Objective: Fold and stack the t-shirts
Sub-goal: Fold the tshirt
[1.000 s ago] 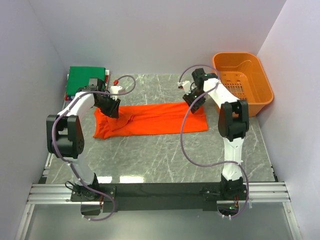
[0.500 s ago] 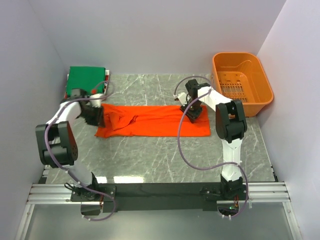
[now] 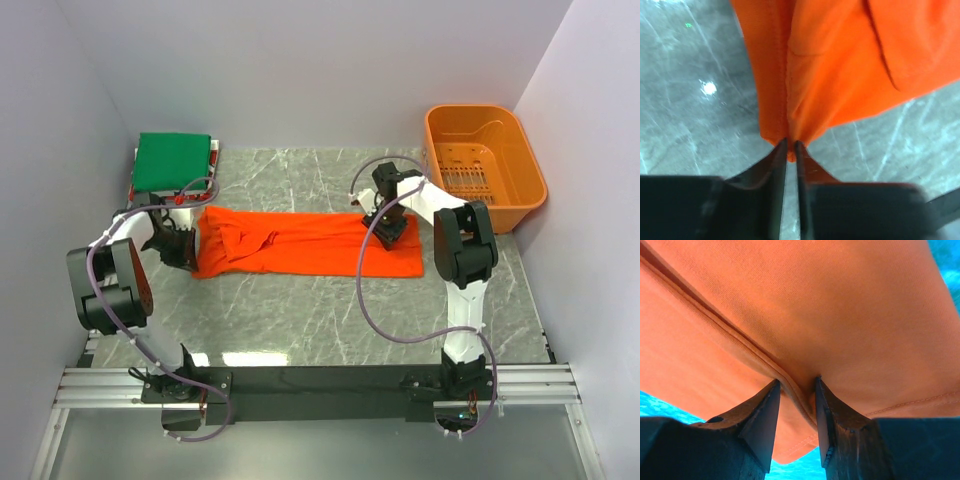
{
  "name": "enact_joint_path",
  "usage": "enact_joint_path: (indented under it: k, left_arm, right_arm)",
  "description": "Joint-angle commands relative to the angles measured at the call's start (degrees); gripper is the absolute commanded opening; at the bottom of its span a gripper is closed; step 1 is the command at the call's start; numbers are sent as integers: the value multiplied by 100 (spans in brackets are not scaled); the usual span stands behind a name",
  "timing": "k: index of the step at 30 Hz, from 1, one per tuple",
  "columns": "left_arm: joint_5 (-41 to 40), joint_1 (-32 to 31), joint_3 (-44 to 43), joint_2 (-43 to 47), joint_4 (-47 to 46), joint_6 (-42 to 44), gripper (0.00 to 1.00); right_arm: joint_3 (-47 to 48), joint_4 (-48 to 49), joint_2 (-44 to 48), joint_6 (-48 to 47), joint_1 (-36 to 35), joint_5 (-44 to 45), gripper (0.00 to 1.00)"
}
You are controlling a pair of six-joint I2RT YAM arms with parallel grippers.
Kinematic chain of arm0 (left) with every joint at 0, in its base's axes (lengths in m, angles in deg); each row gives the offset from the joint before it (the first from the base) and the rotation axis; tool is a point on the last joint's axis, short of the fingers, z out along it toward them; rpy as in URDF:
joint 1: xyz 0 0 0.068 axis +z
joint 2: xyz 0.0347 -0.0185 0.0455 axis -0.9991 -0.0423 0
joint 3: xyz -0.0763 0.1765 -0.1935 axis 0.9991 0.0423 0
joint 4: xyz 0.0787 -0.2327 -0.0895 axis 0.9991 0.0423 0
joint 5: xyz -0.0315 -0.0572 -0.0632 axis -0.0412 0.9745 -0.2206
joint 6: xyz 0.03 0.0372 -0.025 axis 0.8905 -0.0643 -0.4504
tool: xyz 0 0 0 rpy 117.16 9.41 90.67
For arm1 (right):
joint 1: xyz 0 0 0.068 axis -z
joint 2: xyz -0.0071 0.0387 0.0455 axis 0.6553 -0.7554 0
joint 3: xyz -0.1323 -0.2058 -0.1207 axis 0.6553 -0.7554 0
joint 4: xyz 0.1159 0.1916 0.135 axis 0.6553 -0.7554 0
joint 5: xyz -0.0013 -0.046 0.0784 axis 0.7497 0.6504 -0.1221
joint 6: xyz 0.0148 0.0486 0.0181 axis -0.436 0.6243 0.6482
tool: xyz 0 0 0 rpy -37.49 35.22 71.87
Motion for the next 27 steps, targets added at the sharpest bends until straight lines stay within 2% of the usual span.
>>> enact_joint_path:
  k: [1, 3, 7, 10, 11, 13, 15, 16, 17, 22, 23, 27]
  left_arm:
    - [-272, 37, -27, -303, -436, 126, 13]
    - [-412, 116, -132, -541, -507, 152, 4]
    - [-457, 169, -492, -822, -473, 170, 1]
    - [-379, 178, -808, -693, -367, 170, 15]
    - [-317, 187, -922, -579, -341, 188, 23]
    - [-64, 178, -1011, -158, -253, 188, 28]
    - [148, 117, -1186, 89, 18, 100, 28]
    - [271, 73, -1257, 273, 168, 109, 33]
    - [411, 12, -1327, 362, 265, 91, 49]
    - [71, -937, -872, 837, -127, -926, 49]
    - [-8, -1104, -740, 812, -190, -1120, 43]
    - [-455, -1746, -677, 355, -428, -2017, 31]
  right_arm:
    - [-339, -108, 106, -32, -12, 138, 41]
    - [-409, -99, 124, -67, -3, 182, 41]
    - [-637, -256, 220, -190, -38, 130, 41]
    - [-1014, -371, 378, -287, -126, 77, 40]
    - [-1121, -432, 509, -305, -144, 60, 40]
    - [-1445, -520, 694, -322, -205, -10, 40]
    - [-1674, -705, 826, -305, -284, -195, 39]
    - [-1928, -766, 975, -305, -319, -265, 39]
    - [-2052, -845, 1063, -296, -381, -344, 39]
    - [-2528, -1319, 1398, -507, -828, -1055, 40]
    - [-2528, -1555, 1398, -550, -890, -1187, 40]
    - [-2265, -2199, 1319, -849, -926, -1961, 42]
